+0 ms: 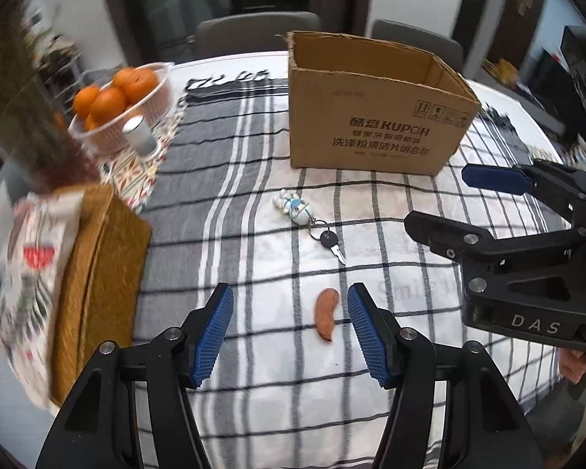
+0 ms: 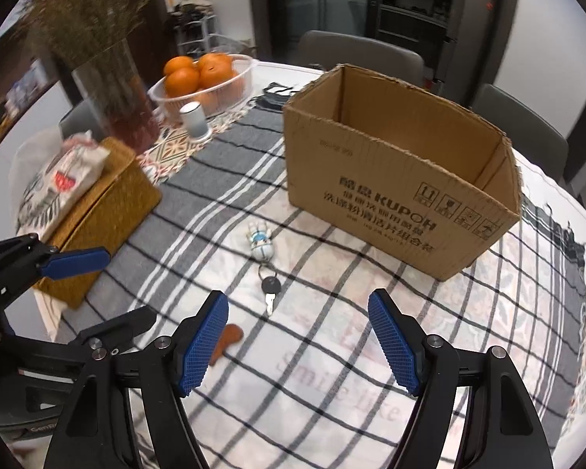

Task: Organize rigid objects
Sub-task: 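Grasp the brown wooden comb with the left tool while the right tool grasps the white figure keychain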

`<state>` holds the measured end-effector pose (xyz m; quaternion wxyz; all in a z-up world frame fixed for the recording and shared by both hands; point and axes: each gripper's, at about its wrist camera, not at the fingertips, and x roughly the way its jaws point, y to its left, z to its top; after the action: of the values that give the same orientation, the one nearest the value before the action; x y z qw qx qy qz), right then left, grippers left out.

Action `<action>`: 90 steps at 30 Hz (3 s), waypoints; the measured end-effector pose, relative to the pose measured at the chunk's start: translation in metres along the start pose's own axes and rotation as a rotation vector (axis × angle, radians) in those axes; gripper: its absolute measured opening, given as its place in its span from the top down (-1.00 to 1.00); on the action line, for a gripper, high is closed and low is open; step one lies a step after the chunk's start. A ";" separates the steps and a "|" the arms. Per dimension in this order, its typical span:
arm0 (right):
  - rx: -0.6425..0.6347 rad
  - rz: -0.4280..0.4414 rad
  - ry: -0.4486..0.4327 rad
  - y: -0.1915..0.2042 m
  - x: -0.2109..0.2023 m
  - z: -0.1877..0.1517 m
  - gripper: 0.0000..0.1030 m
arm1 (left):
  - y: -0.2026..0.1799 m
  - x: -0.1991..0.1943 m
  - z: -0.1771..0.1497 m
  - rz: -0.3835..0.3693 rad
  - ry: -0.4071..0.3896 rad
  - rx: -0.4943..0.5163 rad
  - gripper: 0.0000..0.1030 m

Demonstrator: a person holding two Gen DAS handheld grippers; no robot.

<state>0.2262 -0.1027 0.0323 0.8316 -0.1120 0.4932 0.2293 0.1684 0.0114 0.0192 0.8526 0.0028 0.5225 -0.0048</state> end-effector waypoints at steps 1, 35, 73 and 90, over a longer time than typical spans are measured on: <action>-0.015 0.009 0.000 0.000 0.000 -0.002 -0.46 | -0.003 0.001 -0.003 0.004 0.001 -0.024 -0.16; -0.167 0.156 -0.148 -0.021 0.067 -0.080 -0.44 | -0.051 0.082 -0.081 0.114 -0.230 -0.015 0.19; -0.022 0.123 -0.138 -0.008 0.097 -0.053 -0.41 | 0.009 0.102 -0.048 -0.004 -0.274 -0.074 0.57; -0.019 0.138 -0.128 0.018 0.145 -0.003 0.01 | 0.066 0.120 -0.023 0.027 -0.244 -0.154 0.57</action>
<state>0.2743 -0.0487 -0.0946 0.8427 -0.0708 0.4433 0.2974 0.2030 0.0772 -0.0984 0.9075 -0.0564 0.4137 0.0463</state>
